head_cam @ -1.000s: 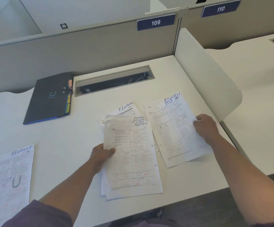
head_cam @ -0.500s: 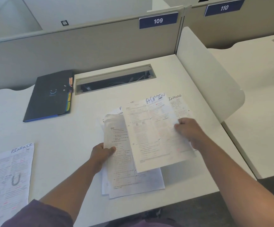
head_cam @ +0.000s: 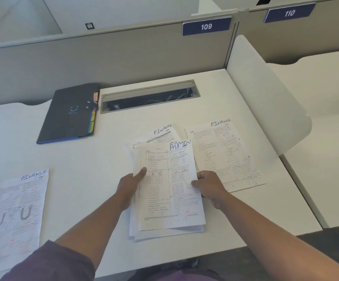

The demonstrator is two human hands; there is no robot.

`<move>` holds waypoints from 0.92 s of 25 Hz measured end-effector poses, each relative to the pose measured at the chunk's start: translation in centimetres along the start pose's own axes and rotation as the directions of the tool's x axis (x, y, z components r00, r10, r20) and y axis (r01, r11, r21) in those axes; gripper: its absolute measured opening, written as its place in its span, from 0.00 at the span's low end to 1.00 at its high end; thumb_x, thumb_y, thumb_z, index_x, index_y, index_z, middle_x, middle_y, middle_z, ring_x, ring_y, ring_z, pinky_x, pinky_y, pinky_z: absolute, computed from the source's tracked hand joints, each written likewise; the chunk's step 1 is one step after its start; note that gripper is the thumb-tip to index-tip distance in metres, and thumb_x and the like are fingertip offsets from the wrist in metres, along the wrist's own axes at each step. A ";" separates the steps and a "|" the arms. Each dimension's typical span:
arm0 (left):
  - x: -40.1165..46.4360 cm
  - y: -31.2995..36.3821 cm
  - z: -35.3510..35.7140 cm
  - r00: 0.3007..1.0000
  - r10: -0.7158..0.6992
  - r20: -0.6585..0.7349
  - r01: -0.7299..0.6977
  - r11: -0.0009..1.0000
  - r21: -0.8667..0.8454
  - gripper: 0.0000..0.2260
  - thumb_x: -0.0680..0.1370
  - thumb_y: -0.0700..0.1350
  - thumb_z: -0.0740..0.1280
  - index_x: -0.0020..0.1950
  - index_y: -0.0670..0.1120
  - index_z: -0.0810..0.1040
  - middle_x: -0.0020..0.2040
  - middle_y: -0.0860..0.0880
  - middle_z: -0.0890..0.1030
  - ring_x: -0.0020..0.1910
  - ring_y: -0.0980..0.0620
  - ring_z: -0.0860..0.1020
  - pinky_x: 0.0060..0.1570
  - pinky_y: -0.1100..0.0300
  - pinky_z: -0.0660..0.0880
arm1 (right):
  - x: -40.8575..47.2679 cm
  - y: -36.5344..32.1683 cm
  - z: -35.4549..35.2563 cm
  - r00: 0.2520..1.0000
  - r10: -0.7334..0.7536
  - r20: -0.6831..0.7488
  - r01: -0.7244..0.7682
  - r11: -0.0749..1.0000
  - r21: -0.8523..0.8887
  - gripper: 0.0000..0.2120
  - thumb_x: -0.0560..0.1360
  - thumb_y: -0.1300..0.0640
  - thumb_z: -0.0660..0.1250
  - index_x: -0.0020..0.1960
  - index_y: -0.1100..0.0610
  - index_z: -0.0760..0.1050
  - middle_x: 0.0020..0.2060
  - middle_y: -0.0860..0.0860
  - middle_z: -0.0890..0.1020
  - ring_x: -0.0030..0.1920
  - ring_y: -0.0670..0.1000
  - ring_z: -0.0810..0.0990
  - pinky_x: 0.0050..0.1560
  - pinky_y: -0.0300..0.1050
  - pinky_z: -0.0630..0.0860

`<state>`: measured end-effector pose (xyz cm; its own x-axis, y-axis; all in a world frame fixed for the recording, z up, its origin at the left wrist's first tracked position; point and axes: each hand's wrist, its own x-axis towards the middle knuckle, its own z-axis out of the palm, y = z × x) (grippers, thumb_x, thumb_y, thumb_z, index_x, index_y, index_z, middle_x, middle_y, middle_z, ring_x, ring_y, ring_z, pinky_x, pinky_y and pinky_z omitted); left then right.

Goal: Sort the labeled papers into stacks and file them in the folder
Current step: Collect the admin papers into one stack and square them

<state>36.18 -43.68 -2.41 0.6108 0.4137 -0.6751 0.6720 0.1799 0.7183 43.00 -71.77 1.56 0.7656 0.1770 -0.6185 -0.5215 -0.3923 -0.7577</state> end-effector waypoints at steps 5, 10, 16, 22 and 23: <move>-0.6 0.0 -0.3 0.999 -0.006 0.054 0.004 0.999 0.053 0.08 0.78 0.42 0.76 0.56 0.46 0.83 0.48 0.49 0.89 0.44 0.46 0.89 0.47 0.48 0.84 | -0.6 -0.2 1.1 0.998 -0.061 0.022 0.063 0.995 -0.079 0.06 0.75 0.62 0.73 0.51 0.54 0.81 0.47 0.49 0.87 0.48 0.52 0.87 0.51 0.51 0.85; -3.9 2.5 -1.9 0.977 0.175 0.124 -0.168 0.984 -0.062 0.09 0.80 0.40 0.74 0.59 0.44 0.84 0.54 0.45 0.89 0.51 0.42 0.88 0.46 0.48 0.85 | -1.4 -2.7 0.9 0.947 -0.255 -0.195 0.244 0.967 -0.079 0.29 0.73 0.54 0.78 0.70 0.50 0.71 0.63 0.44 0.75 0.60 0.50 0.77 0.58 0.49 0.78; -7.9 5.5 -6.0 0.924 0.373 0.079 -0.352 0.915 -0.199 0.12 0.81 0.41 0.71 0.64 0.43 0.82 0.60 0.44 0.87 0.56 0.41 0.86 0.53 0.44 0.83 | -2.6 -7.5 2.9 0.898 -0.337 0.284 0.238 0.913 0.331 0.20 0.77 0.60 0.75 0.67 0.55 0.78 0.60 0.53 0.86 0.58 0.55 0.86 0.56 0.49 0.84; -9.1 6.9 -10.8 0.834 0.537 -0.126 -0.552 0.817 -0.170 0.07 0.84 0.40 0.68 0.57 0.49 0.84 0.56 0.48 0.88 0.55 0.49 0.86 0.52 0.55 0.80 | -4.6 -11.5 8.6 0.865 -0.431 0.258 0.377 0.896 0.233 0.14 0.81 0.63 0.69 0.64 0.53 0.82 0.56 0.47 0.87 0.58 0.49 0.85 0.59 0.45 0.81; -9.2 7.3 -11.6 0.823 0.553 -0.131 -0.568 0.804 -0.173 0.07 0.83 0.41 0.69 0.56 0.51 0.85 0.55 0.49 0.88 0.54 0.49 0.86 0.52 0.56 0.80 | -4.8 -11.9 9.5 0.861 -0.447 0.244 0.397 0.889 0.227 0.13 0.81 0.63 0.69 0.63 0.52 0.82 0.56 0.46 0.87 0.58 0.48 0.85 0.58 0.43 0.80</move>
<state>30.57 -35.81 10.97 0.8192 0.5572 -0.1360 0.1210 0.0638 0.9906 41.94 -59.37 11.61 0.7998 0.5482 -0.2445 -0.2452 -0.0734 -0.9667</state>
